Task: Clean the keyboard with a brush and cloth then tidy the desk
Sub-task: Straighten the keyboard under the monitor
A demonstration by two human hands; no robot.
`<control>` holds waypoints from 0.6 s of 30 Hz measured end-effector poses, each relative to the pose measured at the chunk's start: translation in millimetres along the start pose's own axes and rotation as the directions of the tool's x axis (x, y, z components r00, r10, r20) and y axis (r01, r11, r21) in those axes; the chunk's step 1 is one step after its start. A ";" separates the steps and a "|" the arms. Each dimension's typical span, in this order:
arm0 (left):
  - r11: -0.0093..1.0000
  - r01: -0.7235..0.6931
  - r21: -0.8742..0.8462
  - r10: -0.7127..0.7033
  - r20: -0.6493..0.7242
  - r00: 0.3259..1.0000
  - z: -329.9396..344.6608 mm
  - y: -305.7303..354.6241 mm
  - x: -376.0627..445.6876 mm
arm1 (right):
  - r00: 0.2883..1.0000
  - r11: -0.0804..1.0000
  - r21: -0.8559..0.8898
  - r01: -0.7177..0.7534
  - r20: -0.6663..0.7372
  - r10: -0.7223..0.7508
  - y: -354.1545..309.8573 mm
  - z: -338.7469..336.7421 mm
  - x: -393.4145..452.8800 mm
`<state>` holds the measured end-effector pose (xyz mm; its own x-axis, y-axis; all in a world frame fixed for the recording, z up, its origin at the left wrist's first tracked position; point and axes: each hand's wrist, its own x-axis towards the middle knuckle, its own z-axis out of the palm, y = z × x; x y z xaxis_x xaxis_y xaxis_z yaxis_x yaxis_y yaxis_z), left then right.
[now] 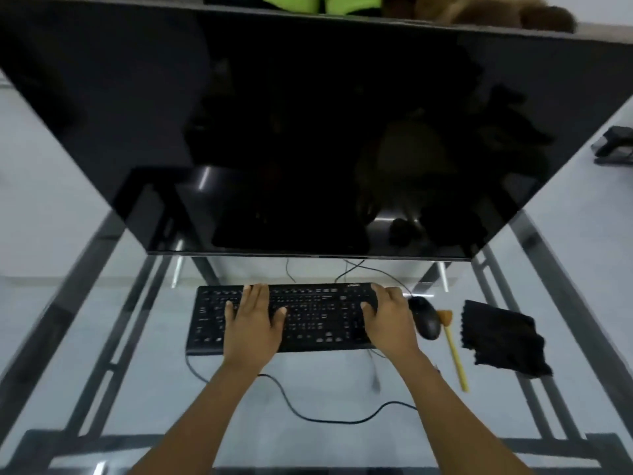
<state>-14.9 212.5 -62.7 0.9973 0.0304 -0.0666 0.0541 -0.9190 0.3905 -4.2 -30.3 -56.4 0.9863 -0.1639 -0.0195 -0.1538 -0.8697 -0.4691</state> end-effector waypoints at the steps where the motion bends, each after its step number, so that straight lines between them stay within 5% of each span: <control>1: 0.999 0.031 0.006 -0.031 -0.004 1.000 -6.2 -19.9 -3.3 | 1.000 1.000 0.001 -0.010 0.016 0.010 -11.3 5.7 -3.0; 10: 0.982 0.189 -0.010 -0.188 0.062 0.980 -21.5 -102.7 -9.8 | 0.986 0.981 -0.120 -0.152 0.044 0.158 -28.5 30.4 -20.3; 18: 0.942 0.335 -0.027 -0.336 -0.070 0.939 -13.2 -118.9 0.3 | 0.944 0.933 -0.145 -0.329 -0.012 0.331 -3.7 40.0 -19.0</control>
<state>-20.3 327.0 -97.0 0.9219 0.3650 -0.1299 0.3866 -0.8445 0.3706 -20.0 -5.3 -89.7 0.8790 -0.4482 -0.1627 -0.4769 -0.8250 -0.3033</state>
